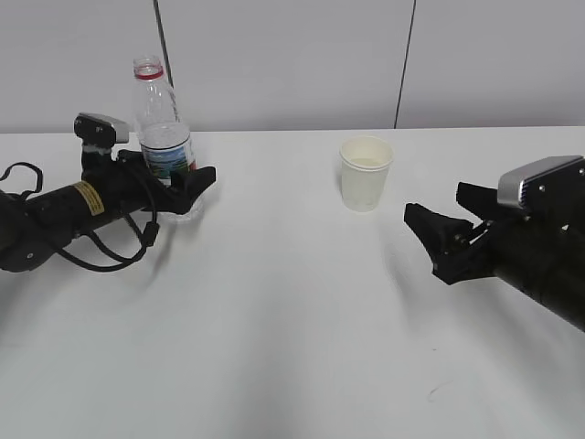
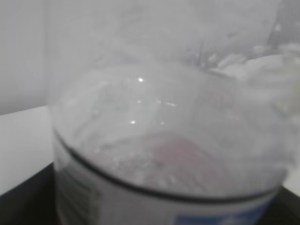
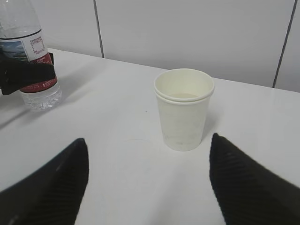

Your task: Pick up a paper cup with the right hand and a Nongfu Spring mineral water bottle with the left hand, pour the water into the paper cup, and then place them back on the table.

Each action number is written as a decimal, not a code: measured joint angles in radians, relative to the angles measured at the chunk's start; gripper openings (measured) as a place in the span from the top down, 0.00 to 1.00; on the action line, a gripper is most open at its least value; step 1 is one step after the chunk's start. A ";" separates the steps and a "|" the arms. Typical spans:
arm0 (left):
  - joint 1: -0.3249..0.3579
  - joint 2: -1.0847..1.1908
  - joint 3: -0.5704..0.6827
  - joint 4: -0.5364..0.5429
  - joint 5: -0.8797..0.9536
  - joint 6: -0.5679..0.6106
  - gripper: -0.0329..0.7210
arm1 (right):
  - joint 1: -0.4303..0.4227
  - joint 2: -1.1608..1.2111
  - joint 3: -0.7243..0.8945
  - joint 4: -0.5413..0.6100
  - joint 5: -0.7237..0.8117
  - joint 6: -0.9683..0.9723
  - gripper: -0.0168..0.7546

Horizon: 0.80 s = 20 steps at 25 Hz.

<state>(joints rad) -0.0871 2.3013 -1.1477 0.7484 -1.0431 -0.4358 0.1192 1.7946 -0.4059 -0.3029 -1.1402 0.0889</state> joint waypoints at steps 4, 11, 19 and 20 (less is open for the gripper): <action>0.007 -0.001 0.048 -0.005 -0.008 0.000 0.18 | 0.000 0.000 0.000 -0.009 0.000 0.000 0.21; 0.068 -0.014 0.148 -0.012 -0.084 0.005 0.18 | 0.000 0.000 0.000 -0.018 0.000 0.000 0.21; 0.076 -0.139 0.310 -0.038 -0.096 0.080 0.18 | 0.000 0.000 0.000 -0.025 -0.002 0.000 0.21; 0.076 -0.163 0.338 -0.048 -0.092 0.080 0.18 | 0.000 0.000 0.000 -0.025 -0.002 0.000 0.21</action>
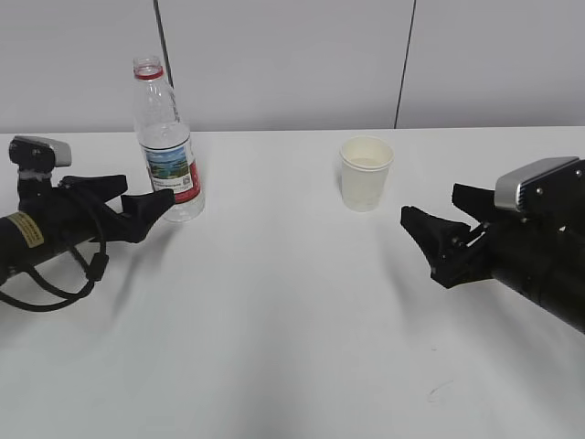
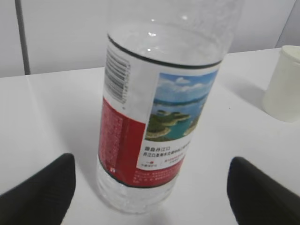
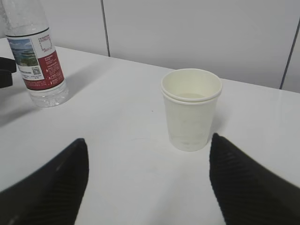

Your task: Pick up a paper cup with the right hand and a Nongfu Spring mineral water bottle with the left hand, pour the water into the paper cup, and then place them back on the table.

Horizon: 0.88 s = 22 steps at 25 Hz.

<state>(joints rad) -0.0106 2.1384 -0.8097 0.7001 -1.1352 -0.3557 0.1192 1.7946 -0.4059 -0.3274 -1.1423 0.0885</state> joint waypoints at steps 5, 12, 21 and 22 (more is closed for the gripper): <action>-0.004 -0.176 0.113 -0.026 0.107 -0.001 0.18 | 0.000 -0.002 -0.011 -0.003 0.037 0.003 0.21; -0.104 -0.503 0.136 -0.025 0.598 -0.169 0.18 | 0.008 -0.103 -0.113 -0.016 0.461 0.130 0.21; -0.354 -0.759 0.139 -0.145 1.260 -0.312 0.19 | 0.102 -0.208 -0.437 -0.005 1.480 0.193 0.21; -0.382 -0.773 0.139 -0.185 1.323 -0.312 0.19 | 0.111 -0.210 -0.467 0.006 1.564 0.175 0.21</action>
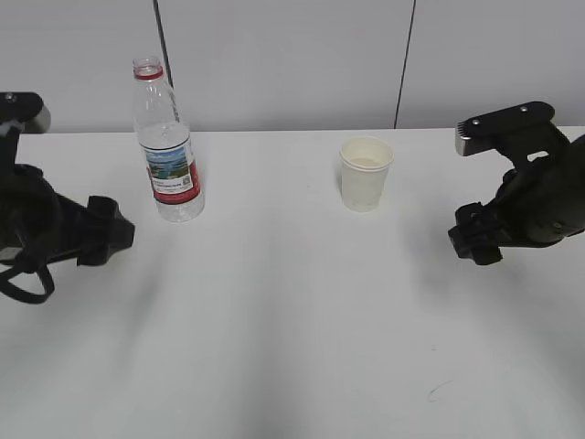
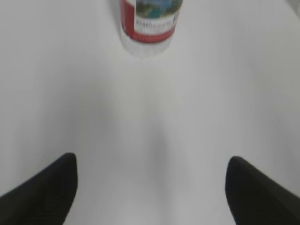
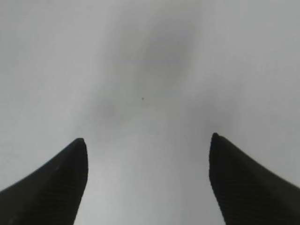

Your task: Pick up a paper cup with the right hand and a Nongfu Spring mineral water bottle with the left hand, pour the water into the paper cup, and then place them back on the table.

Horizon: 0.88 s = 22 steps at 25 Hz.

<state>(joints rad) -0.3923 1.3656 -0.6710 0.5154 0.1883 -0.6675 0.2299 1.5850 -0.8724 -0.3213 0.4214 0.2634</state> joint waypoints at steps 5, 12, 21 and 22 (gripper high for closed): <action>-0.105 -0.026 -0.041 -0.268 0.365 0.125 0.21 | 0.011 0.000 -0.085 0.159 0.232 -0.236 0.21; -0.141 -0.086 -0.212 -0.504 0.758 0.452 0.23 | 0.013 -0.069 -0.093 0.449 0.365 -0.497 0.22; -0.141 -0.427 -0.272 -0.506 0.930 0.576 0.24 | 0.013 -0.440 -0.066 0.526 0.462 -0.556 0.22; -0.141 -0.471 -0.272 -0.506 0.942 0.586 0.24 | 0.013 -0.486 -0.056 0.528 0.472 -0.556 0.22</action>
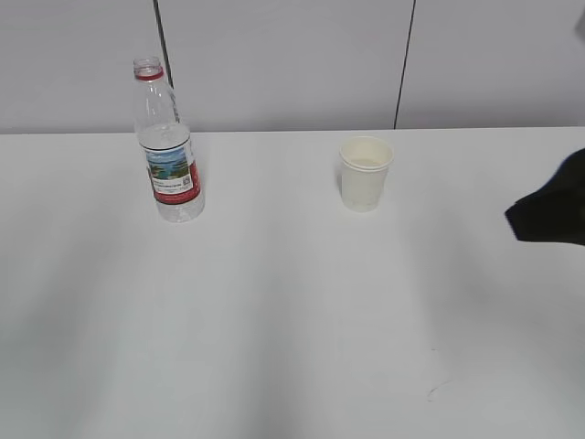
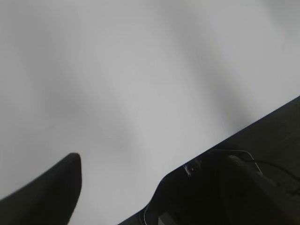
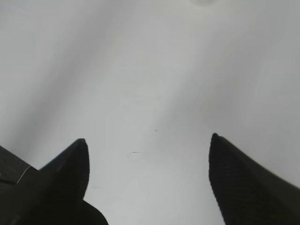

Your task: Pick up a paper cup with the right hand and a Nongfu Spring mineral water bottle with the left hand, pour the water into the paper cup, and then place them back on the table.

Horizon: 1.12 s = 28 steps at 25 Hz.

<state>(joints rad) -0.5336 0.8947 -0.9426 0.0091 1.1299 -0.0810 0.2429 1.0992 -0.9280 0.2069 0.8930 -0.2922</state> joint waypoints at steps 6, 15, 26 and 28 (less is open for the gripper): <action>0.000 -0.262 0.073 0.020 0.011 0.039 0.24 | 0.000 -0.296 0.069 0.002 0.079 -0.002 0.22; 0.000 -0.604 0.302 0.040 0.000 0.045 0.24 | 0.001 -0.701 0.317 -0.052 0.173 0.050 0.22; 0.000 -0.710 0.398 0.049 -0.054 0.045 0.24 | 0.001 -0.977 0.507 -0.109 0.173 0.127 0.22; 0.000 -0.710 0.398 0.049 -0.056 0.045 0.24 | 0.001 -0.979 0.510 -0.109 0.171 0.129 0.22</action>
<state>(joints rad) -0.5336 0.1844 -0.5449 0.0579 1.0736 -0.0360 0.2435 0.1200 -0.4184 0.0978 1.0636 -0.1631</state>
